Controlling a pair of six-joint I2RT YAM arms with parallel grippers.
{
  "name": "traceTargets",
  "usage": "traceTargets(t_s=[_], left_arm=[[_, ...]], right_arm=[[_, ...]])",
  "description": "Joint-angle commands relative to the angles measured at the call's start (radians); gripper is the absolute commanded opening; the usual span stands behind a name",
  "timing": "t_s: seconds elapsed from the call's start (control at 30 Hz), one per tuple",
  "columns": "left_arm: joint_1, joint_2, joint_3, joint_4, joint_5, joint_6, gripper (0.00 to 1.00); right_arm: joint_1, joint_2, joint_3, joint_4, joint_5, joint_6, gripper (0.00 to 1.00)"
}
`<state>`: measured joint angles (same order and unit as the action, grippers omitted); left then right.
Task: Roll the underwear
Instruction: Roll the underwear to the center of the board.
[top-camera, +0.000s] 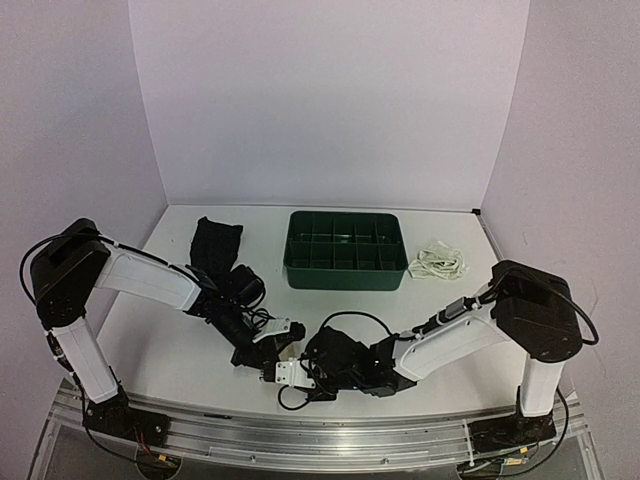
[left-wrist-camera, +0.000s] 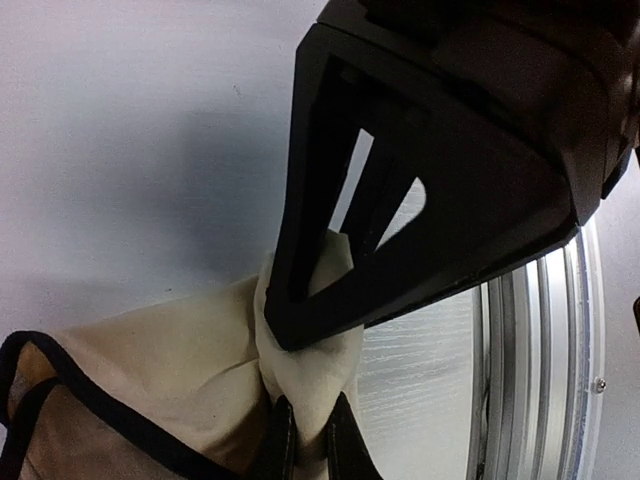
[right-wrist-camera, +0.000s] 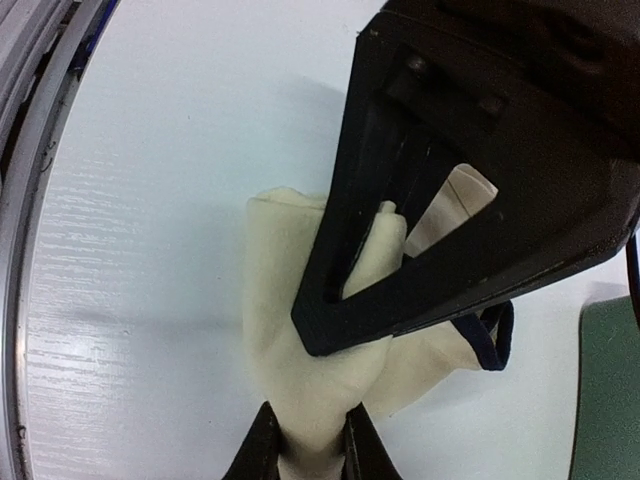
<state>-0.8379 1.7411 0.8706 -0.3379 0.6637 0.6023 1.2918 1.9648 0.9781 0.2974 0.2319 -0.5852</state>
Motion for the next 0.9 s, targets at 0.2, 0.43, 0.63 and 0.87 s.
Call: traceTargets(t_s=[0.2, 0.43, 0.63, 0.87], left_arm=[[0.098, -0.043, 0.189, -0.215, 0.124, 0.122, 0.73], [0.172, 0.056, 0.304, -0.255, -0.057, 0.014, 0.94], [0.134, 0.137, 0.327, -0.234, -0.283, -0.126, 0.9], [0.094, 0.224, 0.331, -0.28, -0.308, -0.131, 0.56]], right_arm=[[0.02, -0.015, 0.041, -0.087, 0.056, 0.002, 0.0], [0.036, -0.022, 0.064, -0.134, 0.098, -0.02, 0.0], [0.044, -0.025, 0.094, -0.168, 0.113, -0.032, 0.0], [0.048, -0.027, 0.118, -0.199, 0.114, -0.046, 0.0]])
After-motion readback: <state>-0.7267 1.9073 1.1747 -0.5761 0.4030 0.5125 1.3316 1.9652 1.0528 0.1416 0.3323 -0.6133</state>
